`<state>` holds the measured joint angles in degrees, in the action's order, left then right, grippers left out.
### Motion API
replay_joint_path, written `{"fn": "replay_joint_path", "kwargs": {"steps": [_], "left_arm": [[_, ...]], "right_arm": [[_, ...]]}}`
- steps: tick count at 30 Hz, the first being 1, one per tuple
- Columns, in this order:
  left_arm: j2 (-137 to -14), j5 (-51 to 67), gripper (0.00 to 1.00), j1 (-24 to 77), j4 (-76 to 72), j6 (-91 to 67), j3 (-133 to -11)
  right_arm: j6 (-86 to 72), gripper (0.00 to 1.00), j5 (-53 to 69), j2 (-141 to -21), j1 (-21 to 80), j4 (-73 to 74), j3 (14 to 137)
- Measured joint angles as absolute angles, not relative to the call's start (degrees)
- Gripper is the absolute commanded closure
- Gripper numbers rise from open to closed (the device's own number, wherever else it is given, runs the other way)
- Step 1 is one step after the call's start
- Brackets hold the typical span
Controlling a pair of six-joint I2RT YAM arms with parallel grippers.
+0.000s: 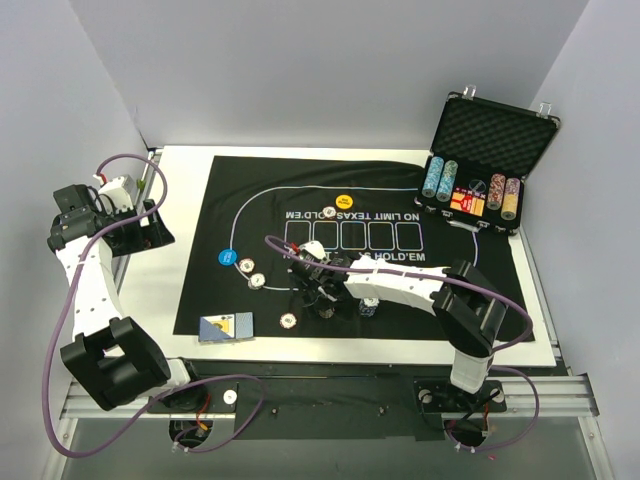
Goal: Distribute texas hold em gaming equipment
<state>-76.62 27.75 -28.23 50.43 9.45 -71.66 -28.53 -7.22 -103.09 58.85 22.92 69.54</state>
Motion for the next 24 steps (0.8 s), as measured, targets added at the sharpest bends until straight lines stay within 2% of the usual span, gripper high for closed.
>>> {"fn": "replay_joint_path", "kwargs": {"steps": [7, 24], "left_arm": [[-76.62, 27.75, 0.04, -28.23, 50.41, 9.47, -71.66], [-76.51, 27.75, 0.04, -28.62, 50.41, 9.50, -71.57]], "right_arm": [[-28.71, 0.61, -7.20, -103.09, 58.54, 22.87, 69.04], [-28.08, 0.62, -7.31, -101.89, 57.14, 25.65, 69.82]]}}
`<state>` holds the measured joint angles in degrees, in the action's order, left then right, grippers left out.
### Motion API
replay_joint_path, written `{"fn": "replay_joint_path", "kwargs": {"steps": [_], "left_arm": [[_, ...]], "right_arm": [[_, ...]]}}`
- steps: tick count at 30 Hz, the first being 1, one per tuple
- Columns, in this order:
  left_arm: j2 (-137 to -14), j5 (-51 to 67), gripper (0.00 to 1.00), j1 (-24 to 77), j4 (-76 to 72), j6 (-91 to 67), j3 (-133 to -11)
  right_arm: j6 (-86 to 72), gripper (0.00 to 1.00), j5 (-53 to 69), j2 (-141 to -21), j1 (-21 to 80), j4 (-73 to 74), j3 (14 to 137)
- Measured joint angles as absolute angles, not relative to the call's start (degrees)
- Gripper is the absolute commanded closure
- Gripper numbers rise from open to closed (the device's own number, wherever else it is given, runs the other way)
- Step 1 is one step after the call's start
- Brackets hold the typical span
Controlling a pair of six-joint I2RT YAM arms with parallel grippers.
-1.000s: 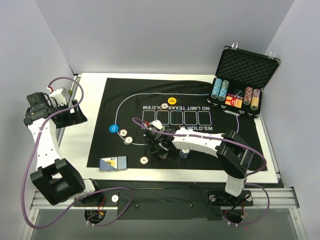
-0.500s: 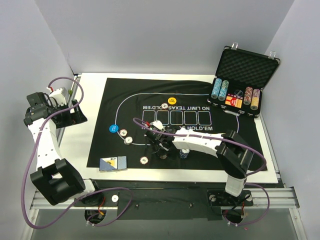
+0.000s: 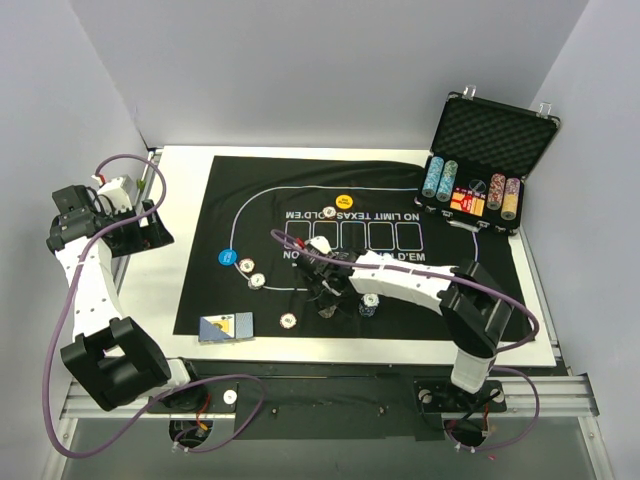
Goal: Distribute texas hold em gaming equipment
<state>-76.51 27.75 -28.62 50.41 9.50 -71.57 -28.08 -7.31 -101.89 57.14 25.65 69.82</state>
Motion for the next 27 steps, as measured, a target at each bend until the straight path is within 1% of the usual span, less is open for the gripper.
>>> {"fn": "replay_joint_path", "kwargs": {"steps": [7, 10, 12, 16, 19, 22, 27], "left_arm": [[-76.51, 27.75, 0.04, -28.64, 50.41, 9.50, -71.48], [-76.51, 27.77, 0.04, -28.67, 50.41, 9.52, -71.48], [-76.51, 27.77, 0.04, -28.69, 50.41, 9.52, -71.48], [-76.51, 27.79, 0.04, -28.71, 50.41, 9.54, -71.48], [-76.51, 27.83, 0.04, -28.73, 50.43, 9.67, -71.48], [-76.51, 27.86, 0.04, -28.77, 50.41, 9.74, -71.48], [-76.64, 27.88, 0.04, -28.88, 50.41, 9.78, -71.48]], "right_arm": [[-26.94, 0.62, -7.14, -100.22, 53.60, 27.55, 72.49], [-26.46, 0.62, -6.59, -100.36, 49.45, 28.53, 75.50], [-25.98, 0.62, -6.37, -101.47, 45.65, 29.28, 79.79], [-25.17, 0.62, -6.46, -108.12, 38.09, 28.75, 92.09], [-24.80, 0.62, -6.46, -114.26, 33.98, 28.10, 98.74], [-24.36, 0.62, -6.63, -120.66, 30.81, 28.34, 103.42], [-23.99, 0.62, -6.61, -128.09, 28.60, 29.06, 106.80]]}}
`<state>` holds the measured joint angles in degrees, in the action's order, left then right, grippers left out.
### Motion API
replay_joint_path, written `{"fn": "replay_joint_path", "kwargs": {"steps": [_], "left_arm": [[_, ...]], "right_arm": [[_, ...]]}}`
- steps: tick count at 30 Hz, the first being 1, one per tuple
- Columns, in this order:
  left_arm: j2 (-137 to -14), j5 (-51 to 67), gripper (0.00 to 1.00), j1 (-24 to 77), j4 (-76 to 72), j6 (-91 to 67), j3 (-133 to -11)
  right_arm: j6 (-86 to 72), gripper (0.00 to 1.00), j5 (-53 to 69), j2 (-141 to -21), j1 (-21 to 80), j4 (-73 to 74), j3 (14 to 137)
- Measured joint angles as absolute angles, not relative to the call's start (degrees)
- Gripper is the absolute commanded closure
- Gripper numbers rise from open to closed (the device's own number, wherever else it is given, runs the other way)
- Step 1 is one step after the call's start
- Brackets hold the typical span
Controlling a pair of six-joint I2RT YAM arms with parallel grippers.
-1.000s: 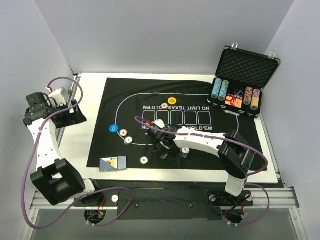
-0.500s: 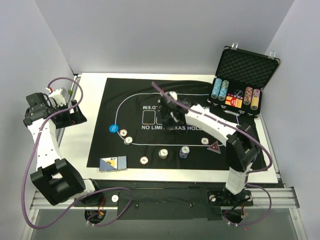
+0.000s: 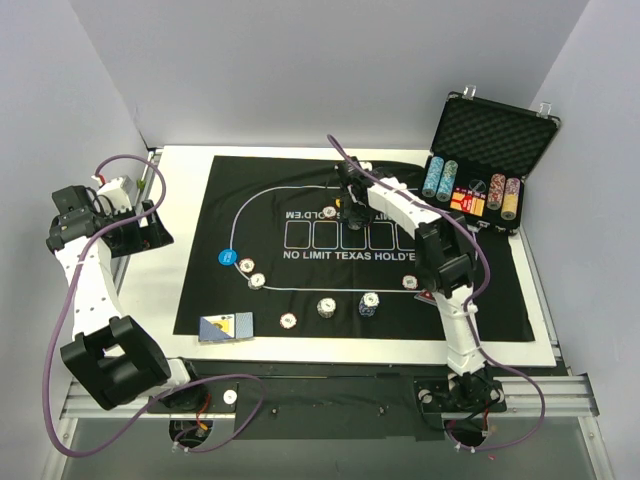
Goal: Distribute texas hold em gaming equipment
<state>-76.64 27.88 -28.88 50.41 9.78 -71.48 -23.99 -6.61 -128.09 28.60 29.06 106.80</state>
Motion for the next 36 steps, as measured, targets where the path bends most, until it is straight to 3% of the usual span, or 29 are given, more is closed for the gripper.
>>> {"fn": "replay_joint_path", "kwargs": {"steps": [19, 20, 23, 26, 36], "left_arm": [[-77.82, 27.94, 0.04, -28.93, 50.39, 9.78, -71.48], [-77.82, 27.94, 0.04, -28.93, 50.39, 9.78, -71.48], [-77.82, 27.94, 0.04, -28.93, 50.41, 9.80, -71.48], [-77.82, 27.94, 0.04, -28.93, 50.41, 9.80, -71.48], [-77.54, 27.94, 0.04, -28.93, 50.61, 9.96, -71.48]], "right_arm": [[-23.92, 0.61, -6.35, -135.35, 28.23, 29.93, 113.99], [-23.94, 0.59, -6.33, -135.46, 28.18, 29.91, 114.02], [-24.05, 0.38, -6.35, -135.76, 28.14, 30.00, 114.02], [-24.08, 0.26, -6.35, -135.76, 28.14, 29.95, 114.02], [-23.88, 0.20, -7.40, -128.49, 28.99, 29.63, 105.89]]}}
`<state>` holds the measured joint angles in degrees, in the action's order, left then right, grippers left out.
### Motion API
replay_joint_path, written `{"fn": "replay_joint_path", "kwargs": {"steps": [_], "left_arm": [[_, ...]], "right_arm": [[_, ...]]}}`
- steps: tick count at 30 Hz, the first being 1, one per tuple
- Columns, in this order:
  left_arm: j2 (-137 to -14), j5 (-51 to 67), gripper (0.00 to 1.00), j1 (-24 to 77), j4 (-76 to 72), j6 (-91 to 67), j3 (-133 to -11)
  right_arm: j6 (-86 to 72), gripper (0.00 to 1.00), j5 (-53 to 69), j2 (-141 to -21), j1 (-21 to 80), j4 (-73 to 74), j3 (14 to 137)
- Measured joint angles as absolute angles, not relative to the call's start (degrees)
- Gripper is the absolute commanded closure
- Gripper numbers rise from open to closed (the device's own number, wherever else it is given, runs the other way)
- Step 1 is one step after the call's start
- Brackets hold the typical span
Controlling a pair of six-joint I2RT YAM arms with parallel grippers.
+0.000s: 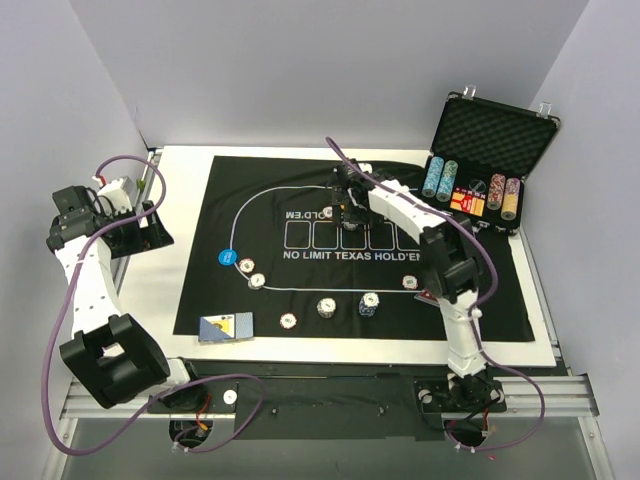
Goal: Distribute texas hold em gaming equipment
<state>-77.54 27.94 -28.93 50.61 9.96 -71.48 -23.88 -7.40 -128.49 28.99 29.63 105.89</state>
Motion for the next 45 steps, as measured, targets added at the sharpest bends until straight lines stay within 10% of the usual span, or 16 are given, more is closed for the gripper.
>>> {"fn": "replay_joint_path", "kwargs": {"steps": [15, 45], "left_arm": [[-74.98, 28.56, 0.04, -28.97, 50.89, 10.35, -71.05], [-74.37, 28.56, 0.04, -28.97, 51.22, 11.00, -70.08]], "right_arm": [[-26.89, 0.16, -9.67, -104.25, 54.17, 25.69, 76.55], [-28.88, 0.44, -6.31, -104.25, 57.41, 23.75, 69.19]]}}
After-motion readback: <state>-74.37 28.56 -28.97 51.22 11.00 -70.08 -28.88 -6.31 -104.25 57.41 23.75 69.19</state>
